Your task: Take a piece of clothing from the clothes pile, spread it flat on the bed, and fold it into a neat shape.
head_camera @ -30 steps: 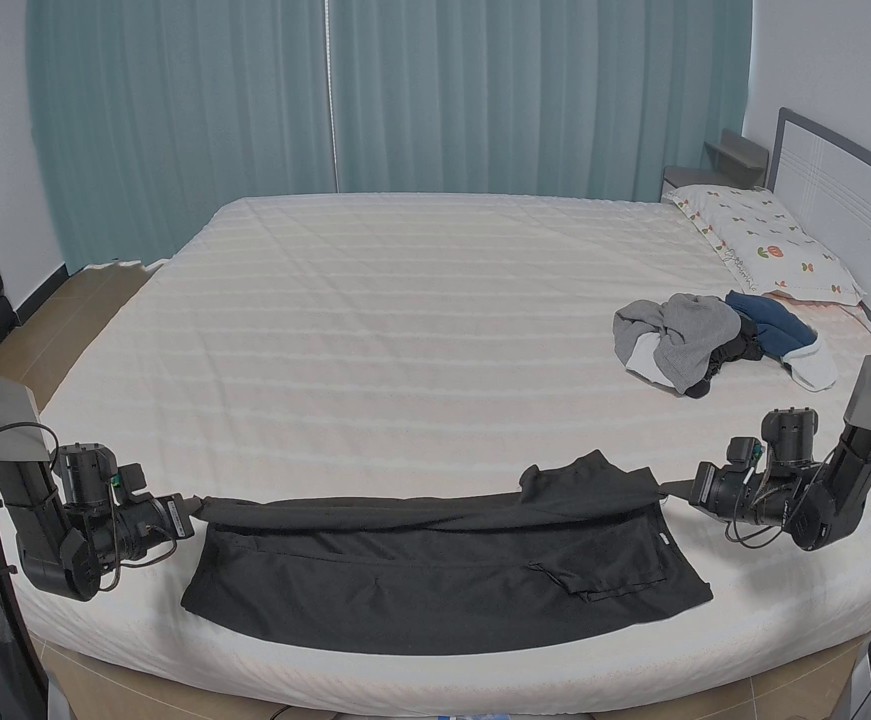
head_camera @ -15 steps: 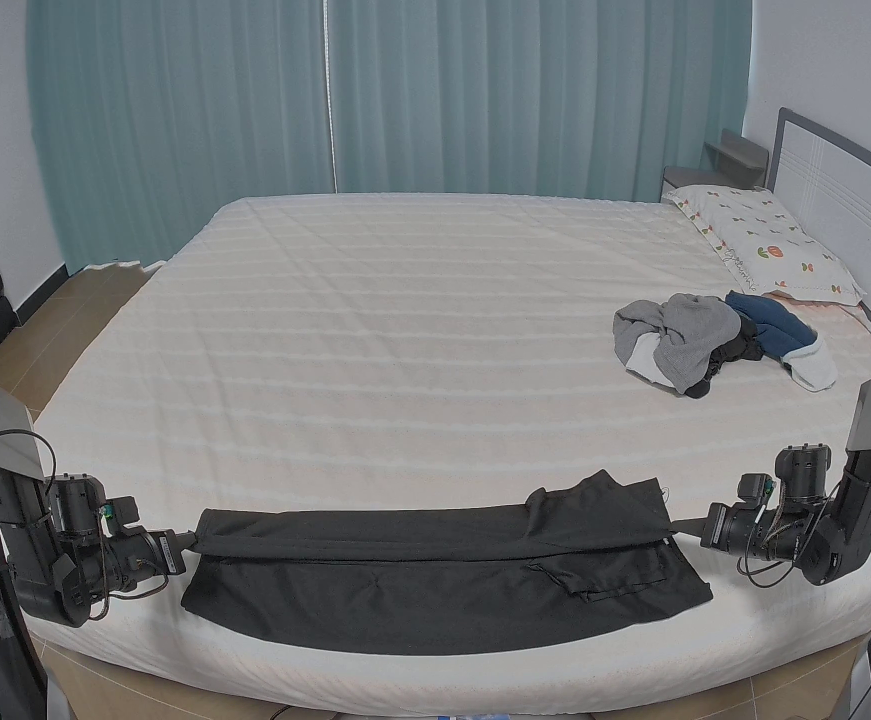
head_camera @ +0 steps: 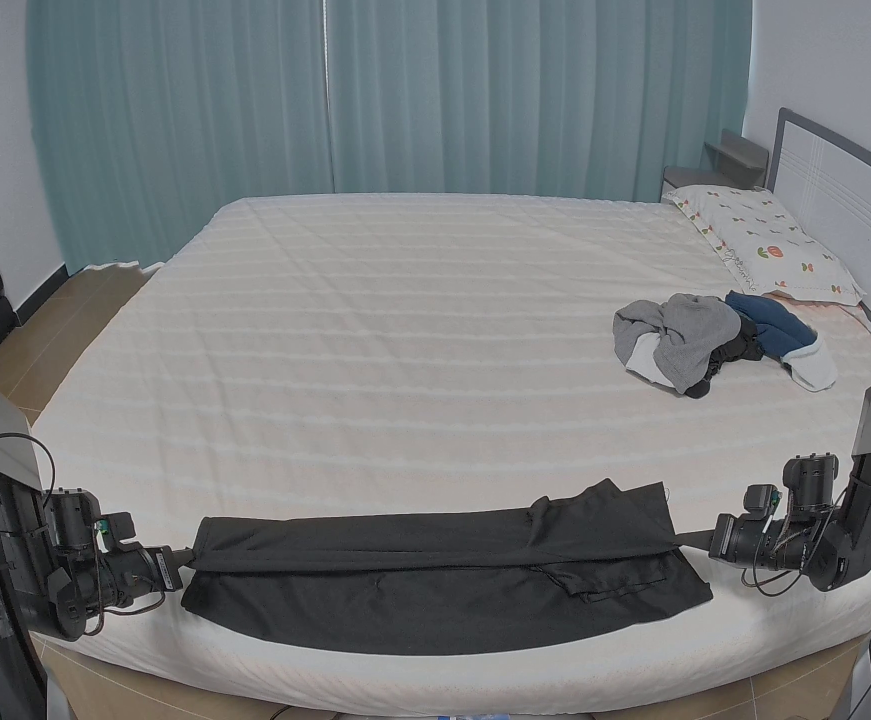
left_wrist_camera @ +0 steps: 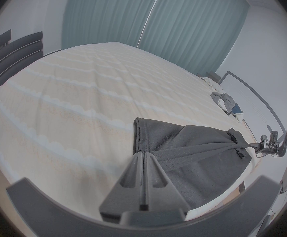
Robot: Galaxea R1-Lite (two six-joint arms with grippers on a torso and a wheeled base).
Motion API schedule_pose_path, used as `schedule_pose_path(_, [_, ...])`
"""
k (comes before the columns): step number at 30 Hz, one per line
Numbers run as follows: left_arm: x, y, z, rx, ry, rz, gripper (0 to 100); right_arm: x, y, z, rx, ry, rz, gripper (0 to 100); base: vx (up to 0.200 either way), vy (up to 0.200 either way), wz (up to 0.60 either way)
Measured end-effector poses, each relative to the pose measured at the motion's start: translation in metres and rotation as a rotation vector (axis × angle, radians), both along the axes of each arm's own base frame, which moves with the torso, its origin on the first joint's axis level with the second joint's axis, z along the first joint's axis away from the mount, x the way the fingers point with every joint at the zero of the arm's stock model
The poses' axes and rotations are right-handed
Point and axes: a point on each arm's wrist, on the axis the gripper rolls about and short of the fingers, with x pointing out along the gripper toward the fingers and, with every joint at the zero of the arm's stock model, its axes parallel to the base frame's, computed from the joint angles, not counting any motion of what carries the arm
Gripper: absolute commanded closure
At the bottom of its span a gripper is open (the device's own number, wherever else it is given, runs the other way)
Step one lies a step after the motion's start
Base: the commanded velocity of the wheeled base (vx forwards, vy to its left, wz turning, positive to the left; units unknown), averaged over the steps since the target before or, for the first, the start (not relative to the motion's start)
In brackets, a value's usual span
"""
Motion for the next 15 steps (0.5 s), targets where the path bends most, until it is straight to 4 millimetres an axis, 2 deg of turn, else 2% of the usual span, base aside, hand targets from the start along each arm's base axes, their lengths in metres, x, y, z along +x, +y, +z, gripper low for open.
schedule_pose_path(8, [-0.0027,-0.0012,-0.0019,-0.003,0.017,-0.002,100,-0.0013,-0.0011,-0.0021,-0.002,0.007,0.002,100,0.0,0.0,0.0])
schedule_pose_path(9, [-0.0029,-0.0012,-0.0022,-0.003,0.018,-0.002,0,-0.001,-0.0011,-0.0032,-0.002,0.01,0.001,0,0.0,0.0,0.0])
schedule_pose_path(15, [-0.0029,-0.0018,-0.0039,-0.007,0.026,-0.002,0,0.0037,0.0004,-0.0055,0.0,0.003,0.0,0,0.0,0.0,0.0])
